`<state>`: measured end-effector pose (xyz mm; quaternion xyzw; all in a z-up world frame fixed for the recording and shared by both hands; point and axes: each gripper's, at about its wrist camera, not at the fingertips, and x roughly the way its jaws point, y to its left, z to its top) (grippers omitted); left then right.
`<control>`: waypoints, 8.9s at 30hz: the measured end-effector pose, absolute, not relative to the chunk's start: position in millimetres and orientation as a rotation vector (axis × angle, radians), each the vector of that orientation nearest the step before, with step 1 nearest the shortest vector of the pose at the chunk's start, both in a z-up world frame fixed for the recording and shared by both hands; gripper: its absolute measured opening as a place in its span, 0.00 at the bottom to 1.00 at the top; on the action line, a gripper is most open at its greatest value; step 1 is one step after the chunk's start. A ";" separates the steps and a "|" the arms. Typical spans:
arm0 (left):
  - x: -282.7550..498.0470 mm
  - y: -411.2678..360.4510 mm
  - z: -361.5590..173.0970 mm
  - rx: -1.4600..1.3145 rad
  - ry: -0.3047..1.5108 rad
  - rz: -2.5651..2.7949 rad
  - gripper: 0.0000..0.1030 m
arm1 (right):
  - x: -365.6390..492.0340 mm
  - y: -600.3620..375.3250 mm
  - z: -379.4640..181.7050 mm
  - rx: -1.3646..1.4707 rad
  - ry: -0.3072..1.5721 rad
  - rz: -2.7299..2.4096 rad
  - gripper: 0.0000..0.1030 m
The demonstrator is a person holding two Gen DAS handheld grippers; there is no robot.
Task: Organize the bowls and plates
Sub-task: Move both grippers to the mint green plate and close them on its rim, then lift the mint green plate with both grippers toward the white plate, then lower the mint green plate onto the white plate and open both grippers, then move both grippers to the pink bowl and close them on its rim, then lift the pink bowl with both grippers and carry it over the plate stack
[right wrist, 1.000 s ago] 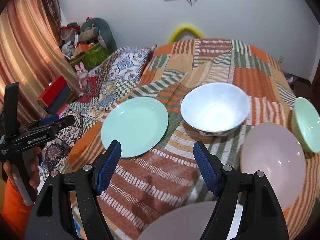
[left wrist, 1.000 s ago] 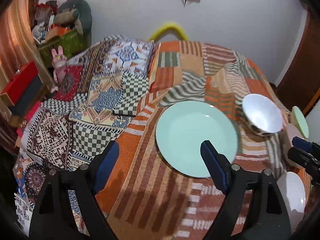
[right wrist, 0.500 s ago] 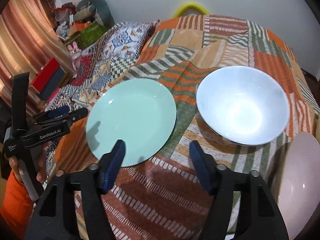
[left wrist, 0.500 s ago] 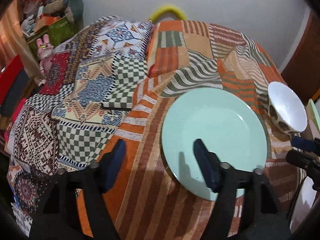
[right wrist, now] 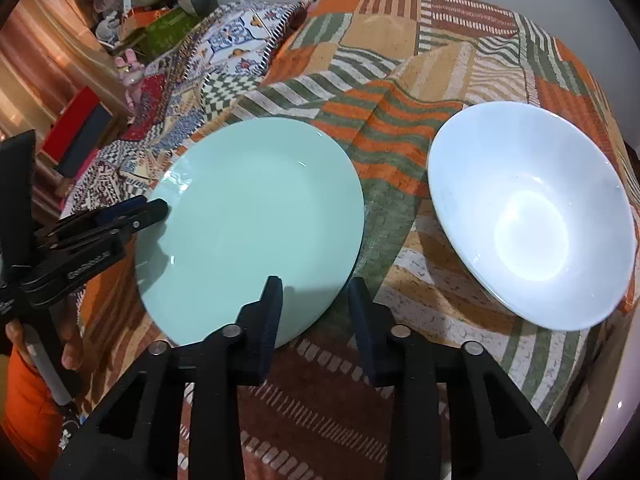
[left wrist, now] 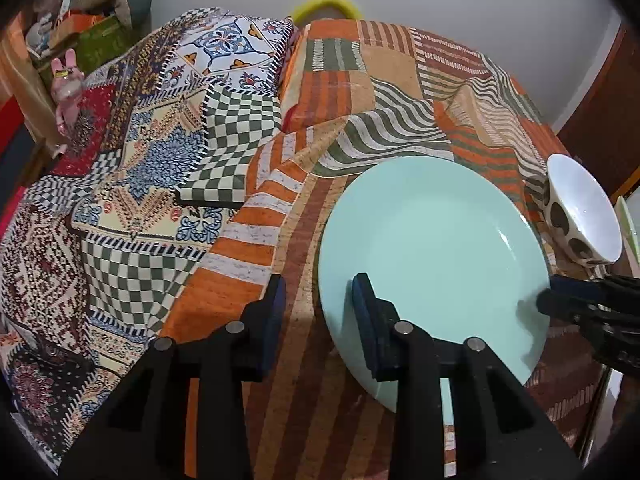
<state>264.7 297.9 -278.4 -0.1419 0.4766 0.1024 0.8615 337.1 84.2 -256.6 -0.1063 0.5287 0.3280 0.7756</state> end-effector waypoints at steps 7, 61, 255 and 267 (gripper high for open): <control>276.0 290.8 -282.0 -0.310 1.020 0.185 0.23 | 348.4 87.5 -266.7 -0.226 1.194 0.708 0.21; 101.0 75.6 -120.5 -0.115 0.812 -0.014 0.24 | 195.2 -127.6 -145.4 0.041 0.870 0.704 0.20; 112.1 132.0 -156.0 -0.171 0.931 0.122 0.12 | 199.2 -56.5 -177.2 -0.009 0.851 0.789 0.16; 110.6 165.6 -221.6 -0.286 1.039 0.157 0.12 | 198.2 -19.7 -218.0 -0.073 0.988 0.802 0.17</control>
